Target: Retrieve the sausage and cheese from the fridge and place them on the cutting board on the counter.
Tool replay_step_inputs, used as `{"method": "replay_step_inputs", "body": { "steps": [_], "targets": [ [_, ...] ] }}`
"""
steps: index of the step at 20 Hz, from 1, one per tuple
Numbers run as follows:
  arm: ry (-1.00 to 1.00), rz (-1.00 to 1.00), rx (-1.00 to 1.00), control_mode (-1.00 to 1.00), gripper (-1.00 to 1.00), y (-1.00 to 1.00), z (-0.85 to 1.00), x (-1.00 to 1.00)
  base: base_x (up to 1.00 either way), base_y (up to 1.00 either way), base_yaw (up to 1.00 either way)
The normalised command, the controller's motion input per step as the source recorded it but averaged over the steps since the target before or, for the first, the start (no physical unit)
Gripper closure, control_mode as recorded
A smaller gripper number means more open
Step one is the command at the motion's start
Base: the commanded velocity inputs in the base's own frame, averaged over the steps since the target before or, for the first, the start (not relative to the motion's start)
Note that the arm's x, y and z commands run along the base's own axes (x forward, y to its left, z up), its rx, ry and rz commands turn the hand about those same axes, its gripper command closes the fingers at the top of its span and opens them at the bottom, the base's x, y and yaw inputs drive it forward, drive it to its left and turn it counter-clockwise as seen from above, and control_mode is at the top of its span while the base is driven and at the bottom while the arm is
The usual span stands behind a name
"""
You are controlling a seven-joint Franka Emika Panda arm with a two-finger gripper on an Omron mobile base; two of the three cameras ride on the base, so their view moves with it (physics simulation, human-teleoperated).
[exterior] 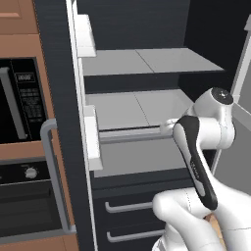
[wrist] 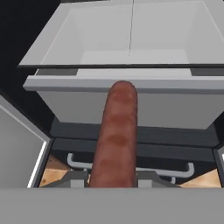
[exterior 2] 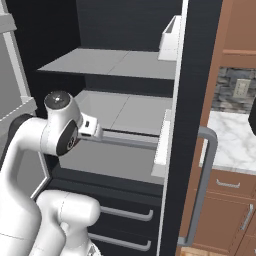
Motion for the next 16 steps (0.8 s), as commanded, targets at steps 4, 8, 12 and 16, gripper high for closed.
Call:
{"method": "replay_step_inputs", "body": {
  "steps": [4, 8, 12, 16],
  "targets": [
    [0.00, 0.00, 0.00, -1.00, 1.00, 0.00, 0.00, 0.00, 0.00, 0.00, 0.00],
    [0.00, 0.00, 0.00, 1.00, 1.00, 0.00, 0.00, 0.00, 0.00, 0.00, 0.00],
    [0.00, 0.00, 0.00, 1.00, 1.00, 0.00, 0.00, 0.00, 0.00, 0.00, 0.00],
    [0.00, 0.00, 0.00, 1.00, 1.00, 0.00, 0.00, 0.00, 0.00, 0.00, 0.00]
  ]
}}
